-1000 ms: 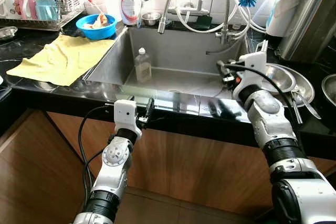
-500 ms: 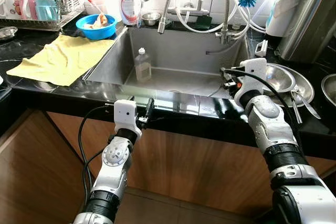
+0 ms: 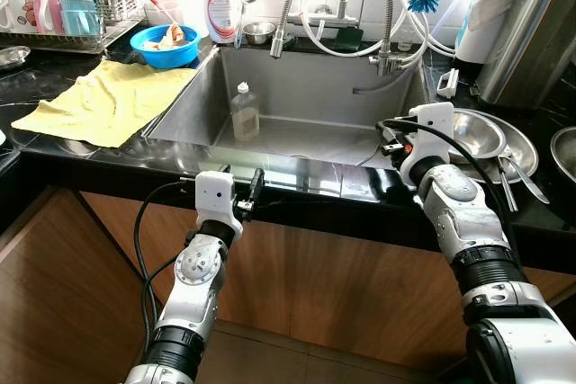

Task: Kitchen organization

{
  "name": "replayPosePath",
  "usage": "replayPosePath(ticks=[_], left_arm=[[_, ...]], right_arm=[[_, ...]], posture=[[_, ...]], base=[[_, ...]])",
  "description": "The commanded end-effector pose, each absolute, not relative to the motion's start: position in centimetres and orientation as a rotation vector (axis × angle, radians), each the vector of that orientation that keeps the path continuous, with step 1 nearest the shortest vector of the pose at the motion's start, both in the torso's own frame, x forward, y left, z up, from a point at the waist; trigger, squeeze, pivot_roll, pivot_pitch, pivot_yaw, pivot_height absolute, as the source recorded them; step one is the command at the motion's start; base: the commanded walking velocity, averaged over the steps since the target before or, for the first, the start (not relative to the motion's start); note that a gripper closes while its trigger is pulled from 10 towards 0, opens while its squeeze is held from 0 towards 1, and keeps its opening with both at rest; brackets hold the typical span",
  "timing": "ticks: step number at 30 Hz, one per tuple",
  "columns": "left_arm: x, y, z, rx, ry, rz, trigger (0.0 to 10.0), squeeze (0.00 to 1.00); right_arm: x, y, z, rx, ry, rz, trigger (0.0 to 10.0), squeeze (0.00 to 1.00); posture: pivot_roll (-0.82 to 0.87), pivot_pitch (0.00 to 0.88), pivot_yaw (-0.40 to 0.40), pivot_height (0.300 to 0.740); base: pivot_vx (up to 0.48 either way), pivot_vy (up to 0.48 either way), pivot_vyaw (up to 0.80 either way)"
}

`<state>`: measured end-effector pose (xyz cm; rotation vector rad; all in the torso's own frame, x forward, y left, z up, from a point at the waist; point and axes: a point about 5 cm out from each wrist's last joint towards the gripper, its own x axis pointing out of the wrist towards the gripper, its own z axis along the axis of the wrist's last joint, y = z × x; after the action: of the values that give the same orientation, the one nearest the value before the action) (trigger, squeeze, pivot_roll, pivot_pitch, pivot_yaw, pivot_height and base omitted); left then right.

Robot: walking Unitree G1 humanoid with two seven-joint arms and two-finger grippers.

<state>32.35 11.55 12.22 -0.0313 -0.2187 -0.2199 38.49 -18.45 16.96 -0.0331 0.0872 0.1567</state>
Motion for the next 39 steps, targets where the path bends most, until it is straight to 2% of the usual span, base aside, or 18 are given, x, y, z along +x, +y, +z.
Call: replayPosePath(ticks=[1,23,31,39], left_arm=[[32.3,11.6,12.0,-0.014,-0.201,-0.238,10.0,0.00],[32.2,11.5,12.0,-0.017,-0.198,-0.246,10.0,0.00],[32.2,11.5,12.0,-0.014,-0.195,-0.245,10.0,0.00],[32.2,11.5,11.9,-0.012,-0.198,-0.242,10.0,0.00]], right_arm=[[38.4,-18.7,16.9,-0.020,0.102,0.145,10.0,0.00],[38.5,-21.6,18.4,0.006,0.076,0.015,10.0,0.00],[38.5,-21.2,18.7,-0.002,0.049,0.026,10.0,0.00],[37.7,-18.9,20.1,-0.034,-0.112,0.088,10.0,0.00]], posture=[[-0.12,0.000,0.033,0.740],[-0.12,0.000,0.036,0.740],[-0.11,0.000,0.037,0.740],[-0.12,0.000,0.038,0.740]], base=[[0.000,0.000,0.00],[0.000,0.000,0.00],[0.000,0.000,0.00],[0.000,0.000,0.00]])
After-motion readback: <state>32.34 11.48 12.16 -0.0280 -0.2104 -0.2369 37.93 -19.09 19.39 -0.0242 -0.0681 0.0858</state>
